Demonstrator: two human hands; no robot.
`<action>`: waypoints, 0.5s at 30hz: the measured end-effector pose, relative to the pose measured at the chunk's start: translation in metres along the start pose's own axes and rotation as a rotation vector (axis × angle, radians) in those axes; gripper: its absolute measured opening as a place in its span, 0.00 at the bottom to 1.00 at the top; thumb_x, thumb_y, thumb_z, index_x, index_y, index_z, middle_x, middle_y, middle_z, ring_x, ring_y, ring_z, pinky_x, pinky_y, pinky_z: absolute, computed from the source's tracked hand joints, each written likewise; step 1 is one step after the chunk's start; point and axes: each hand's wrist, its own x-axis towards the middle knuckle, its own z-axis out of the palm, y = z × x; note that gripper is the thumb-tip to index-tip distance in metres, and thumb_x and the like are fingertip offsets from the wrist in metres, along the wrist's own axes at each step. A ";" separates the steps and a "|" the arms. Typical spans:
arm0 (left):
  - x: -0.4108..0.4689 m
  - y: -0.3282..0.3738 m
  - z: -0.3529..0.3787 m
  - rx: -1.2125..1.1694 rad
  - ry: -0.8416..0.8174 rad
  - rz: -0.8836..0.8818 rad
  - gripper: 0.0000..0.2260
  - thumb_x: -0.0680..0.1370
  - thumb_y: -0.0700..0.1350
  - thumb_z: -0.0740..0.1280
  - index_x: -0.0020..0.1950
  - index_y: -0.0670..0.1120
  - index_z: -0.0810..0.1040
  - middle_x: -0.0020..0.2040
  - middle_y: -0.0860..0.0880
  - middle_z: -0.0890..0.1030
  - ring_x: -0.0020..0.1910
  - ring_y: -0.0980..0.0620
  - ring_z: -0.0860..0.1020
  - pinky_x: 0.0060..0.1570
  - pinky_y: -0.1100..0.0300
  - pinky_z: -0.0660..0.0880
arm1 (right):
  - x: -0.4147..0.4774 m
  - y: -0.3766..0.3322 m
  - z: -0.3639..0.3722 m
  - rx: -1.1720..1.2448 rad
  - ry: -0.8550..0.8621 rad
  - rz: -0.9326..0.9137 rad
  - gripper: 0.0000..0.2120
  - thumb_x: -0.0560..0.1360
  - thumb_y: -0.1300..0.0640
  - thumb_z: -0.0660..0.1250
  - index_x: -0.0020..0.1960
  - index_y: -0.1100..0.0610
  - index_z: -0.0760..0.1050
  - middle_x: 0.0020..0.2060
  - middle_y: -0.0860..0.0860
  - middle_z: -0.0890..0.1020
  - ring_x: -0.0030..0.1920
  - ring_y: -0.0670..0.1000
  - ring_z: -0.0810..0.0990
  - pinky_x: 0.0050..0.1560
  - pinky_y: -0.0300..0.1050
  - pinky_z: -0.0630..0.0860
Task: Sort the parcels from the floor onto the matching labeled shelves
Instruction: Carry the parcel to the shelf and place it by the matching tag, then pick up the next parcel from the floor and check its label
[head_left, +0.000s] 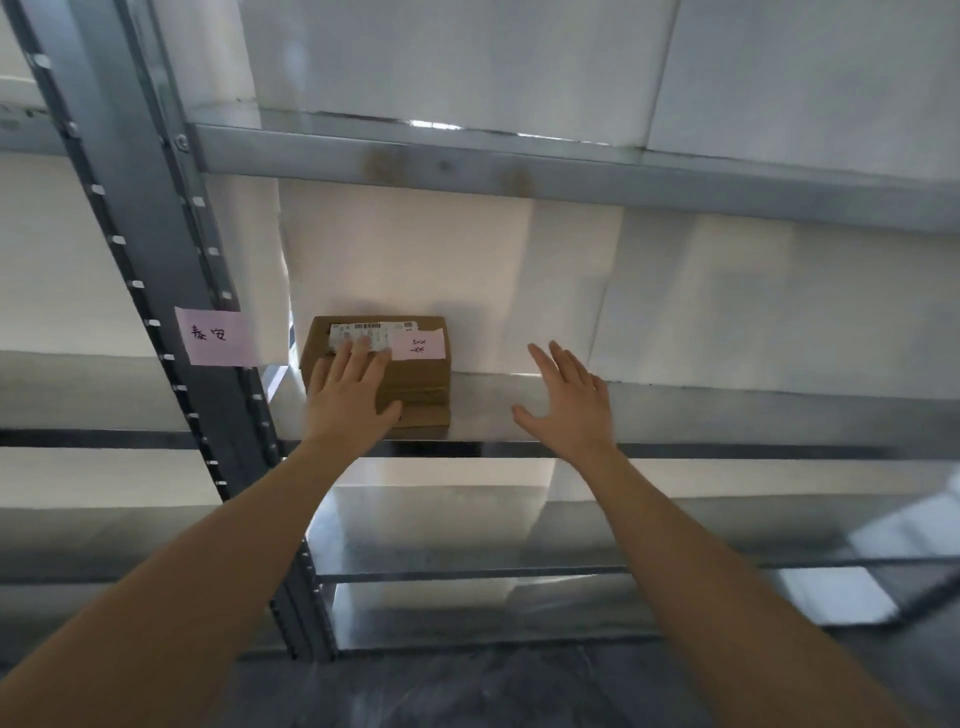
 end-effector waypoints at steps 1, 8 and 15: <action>-0.003 0.010 -0.003 -0.007 0.005 0.035 0.30 0.77 0.57 0.58 0.76 0.50 0.52 0.78 0.46 0.50 0.77 0.45 0.46 0.73 0.47 0.45 | -0.012 0.007 -0.008 0.002 0.029 0.020 0.37 0.75 0.41 0.61 0.77 0.48 0.49 0.78 0.51 0.51 0.78 0.53 0.52 0.74 0.56 0.52; -0.019 0.094 -0.018 0.003 -0.032 0.278 0.31 0.77 0.55 0.58 0.76 0.50 0.48 0.78 0.45 0.47 0.77 0.46 0.44 0.74 0.47 0.45 | -0.105 0.073 -0.059 -0.050 0.185 0.214 0.39 0.74 0.39 0.63 0.77 0.50 0.50 0.78 0.51 0.56 0.77 0.53 0.56 0.74 0.55 0.54; -0.032 0.200 -0.014 -0.045 -0.070 0.497 0.31 0.78 0.57 0.56 0.77 0.51 0.47 0.78 0.47 0.46 0.77 0.48 0.44 0.73 0.48 0.44 | -0.195 0.148 -0.116 -0.191 0.244 0.410 0.39 0.74 0.38 0.61 0.78 0.50 0.48 0.78 0.51 0.55 0.77 0.53 0.55 0.74 0.54 0.52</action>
